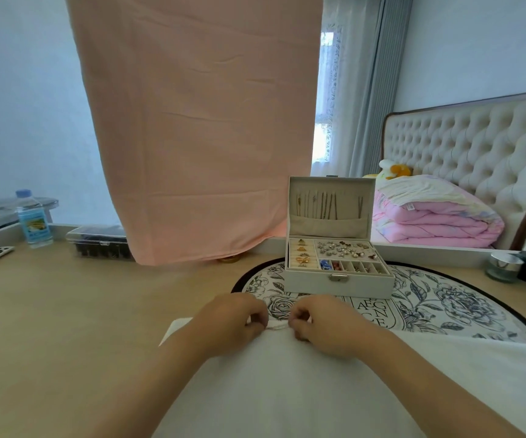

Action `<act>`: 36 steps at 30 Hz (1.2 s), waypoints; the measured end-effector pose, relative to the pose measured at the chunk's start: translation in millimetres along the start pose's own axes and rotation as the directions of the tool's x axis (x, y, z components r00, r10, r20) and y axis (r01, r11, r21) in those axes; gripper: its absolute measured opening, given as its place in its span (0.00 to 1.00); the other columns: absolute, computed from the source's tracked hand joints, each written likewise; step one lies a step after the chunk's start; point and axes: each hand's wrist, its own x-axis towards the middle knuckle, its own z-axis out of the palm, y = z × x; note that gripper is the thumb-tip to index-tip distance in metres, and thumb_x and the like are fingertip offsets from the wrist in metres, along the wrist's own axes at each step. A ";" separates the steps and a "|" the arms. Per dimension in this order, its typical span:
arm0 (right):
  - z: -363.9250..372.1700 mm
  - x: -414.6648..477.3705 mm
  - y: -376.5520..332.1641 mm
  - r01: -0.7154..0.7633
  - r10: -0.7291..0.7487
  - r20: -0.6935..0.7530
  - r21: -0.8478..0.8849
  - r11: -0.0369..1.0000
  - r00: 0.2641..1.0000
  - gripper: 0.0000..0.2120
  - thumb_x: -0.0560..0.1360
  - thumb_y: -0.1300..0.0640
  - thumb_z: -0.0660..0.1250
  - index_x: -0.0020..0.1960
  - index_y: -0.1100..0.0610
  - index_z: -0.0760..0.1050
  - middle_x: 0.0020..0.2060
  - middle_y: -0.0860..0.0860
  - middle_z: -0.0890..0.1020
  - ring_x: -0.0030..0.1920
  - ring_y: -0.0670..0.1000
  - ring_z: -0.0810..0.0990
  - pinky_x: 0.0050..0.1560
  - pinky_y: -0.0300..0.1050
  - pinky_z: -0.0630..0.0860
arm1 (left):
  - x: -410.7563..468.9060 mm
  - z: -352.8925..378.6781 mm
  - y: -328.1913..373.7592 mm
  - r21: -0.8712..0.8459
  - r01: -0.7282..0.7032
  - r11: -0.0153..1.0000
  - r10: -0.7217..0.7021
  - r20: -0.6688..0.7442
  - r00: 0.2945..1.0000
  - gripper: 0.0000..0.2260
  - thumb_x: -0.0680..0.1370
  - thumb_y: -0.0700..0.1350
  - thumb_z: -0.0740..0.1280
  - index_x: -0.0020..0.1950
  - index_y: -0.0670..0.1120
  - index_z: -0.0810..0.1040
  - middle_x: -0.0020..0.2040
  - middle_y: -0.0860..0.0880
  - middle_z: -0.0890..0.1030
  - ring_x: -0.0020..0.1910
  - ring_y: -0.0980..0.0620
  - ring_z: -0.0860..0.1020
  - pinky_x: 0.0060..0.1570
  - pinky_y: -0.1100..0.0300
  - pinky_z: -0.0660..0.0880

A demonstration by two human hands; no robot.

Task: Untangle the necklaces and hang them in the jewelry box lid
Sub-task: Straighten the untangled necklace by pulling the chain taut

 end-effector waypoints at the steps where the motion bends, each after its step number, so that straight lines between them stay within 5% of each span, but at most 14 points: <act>1: -2.2 -1.8 5.2 -0.032 0.033 -0.009 0.114 0.993 0.999 0.05 0.80 0.51 0.65 0.47 0.47 0.80 0.44 0.42 0.84 0.43 0.44 0.82 0.50 0.46 0.80 | 4.3 1.6 5.9 -0.012 -0.009 1.000 0.009 -0.010 1.000 0.03 0.79 0.48 0.66 0.50 0.55 0.79 0.46 0.60 0.78 0.43 0.61 0.72 0.45 0.63 0.69; 3: -10.1 -6.3 17.1 -0.079 0.082 0.012 0.432 0.899 0.997 0.07 0.82 0.56 0.63 0.48 0.52 0.79 0.44 0.47 0.86 0.36 0.48 0.81 0.37 0.45 0.79 | 15.3 4.2 20.8 -0.111 -0.009 0.994 0.008 -0.008 1.000 0.02 0.81 0.48 0.65 0.50 0.55 0.77 0.45 0.60 0.79 0.43 0.59 0.75 0.43 0.64 0.70; 5: -21.8 -14.7 31.2 -0.120 0.113 0.057 0.706 0.698 0.992 0.07 0.83 0.59 0.61 0.52 0.60 0.77 0.44 0.53 0.87 0.31 0.51 0.79 0.26 0.42 0.71 | 28.4 7.2 39.3 -0.313 0.020 0.950 -0.020 0.001 1.000 0.02 0.82 0.47 0.65 0.51 0.54 0.76 0.44 0.59 0.79 0.42 0.59 0.76 0.42 0.66 0.72; 8: -34.6 -26.2 57.0 -0.170 0.229 0.056 0.840 0.515 0.972 0.06 0.84 0.60 0.60 0.51 0.60 0.74 0.34 0.56 0.82 0.25 0.52 0.73 0.25 0.40 0.67 | 47.8 12.9 68.3 -0.543 0.026 0.839 -0.048 -0.027 0.998 0.04 0.83 0.46 0.64 0.51 0.54 0.76 0.45 0.54 0.80 0.42 0.54 0.78 0.42 0.61 0.76; 12: -40.0 -30.5 90.7 -0.235 0.387 -0.080 0.678 0.697 0.919 0.08 0.80 0.61 0.63 0.42 0.57 0.72 0.27 0.51 0.71 0.22 0.47 0.66 0.26 0.40 0.62 | 66.6 24.8 90.4 -0.578 0.007 0.816 -0.017 -0.011 1.000 0.03 0.83 0.46 0.64 0.52 0.54 0.76 0.44 0.55 0.80 0.41 0.54 0.78 0.43 0.60 0.76; 15: -39.4 -35.0 106.5 -0.284 0.366 -0.158 0.386 0.878 0.917 0.11 0.77 0.56 0.65 0.37 0.56 0.73 0.31 0.48 0.77 0.32 0.49 0.75 0.37 0.43 0.72 | 70.5 35.0 89.6 -0.491 -0.007 0.871 0.017 0.016 1.000 0.03 0.82 0.46 0.65 0.54 0.55 0.76 0.46 0.57 0.81 0.43 0.58 0.79 0.43 0.63 0.77; 22: -39.2 -38.1 98.1 -0.368 0.331 -0.213 -0.165 0.915 0.919 0.08 0.76 0.52 0.66 0.52 0.41 0.80 0.53 0.39 0.79 0.54 0.47 0.78 0.49 0.43 0.72 | 59.4 40.5 65.2 -0.263 -0.052 0.963 0.071 0.063 0.995 0.08 0.77 0.57 0.69 0.55 0.59 0.81 0.51 0.62 0.79 0.49 0.62 0.76 0.52 0.61 0.77; 25: -32.9 -35.7 90.4 -0.203 0.184 -0.224 -0.062 0.977 0.957 0.13 0.76 0.55 0.66 0.55 0.40 0.81 0.56 0.37 0.75 0.51 0.40 0.75 0.53 0.43 0.72 | 58.1 37.5 61.5 -0.243 -0.039 0.969 0.063 0.089 0.994 0.11 0.75 0.59 0.72 0.56 0.59 0.83 0.51 0.62 0.79 0.50 0.61 0.77 0.53 0.60 0.76; 30: -18.3 -35.1 82.6 -0.018 0.028 -0.113 0.092 0.996 0.993 0.08 0.71 0.47 0.74 0.49 0.39 0.84 0.47 0.37 0.79 0.41 0.31 0.74 0.43 0.30 0.66 | 56.7 37.8 59.6 -0.201 -0.086 0.976 0.095 0.039 0.995 0.05 0.79 0.51 0.69 0.53 0.56 0.84 0.49 0.60 0.81 0.48 0.60 0.78 0.53 0.60 0.77; 33: -12.9 -30.2 83.2 -0.013 0.056 -0.198 0.212 0.977 0.979 0.03 0.71 0.46 0.76 0.45 0.41 0.85 0.43 0.38 0.82 0.40 0.35 0.76 0.45 0.37 0.72 | 55.8 38.2 58.8 -0.216 -0.065 0.974 0.070 0.014 0.997 0.04 0.81 0.50 0.66 0.50 0.56 0.80 0.47 0.59 0.81 0.47 0.61 0.78 0.49 0.62 0.75; 36: -11.5 -27.6 78.9 -0.037 0.214 -0.231 0.593 0.804 0.949 0.02 0.73 0.53 0.76 0.44 0.46 0.87 0.39 0.42 0.86 0.38 0.39 0.79 0.43 0.35 0.74 | 55.0 38.3 60.8 -0.520 0.037 0.853 -0.052 -0.014 0.999 0.07 0.84 0.46 0.62 0.48 0.51 0.77 0.42 0.55 0.84 0.42 0.60 0.80 0.46 0.63 0.75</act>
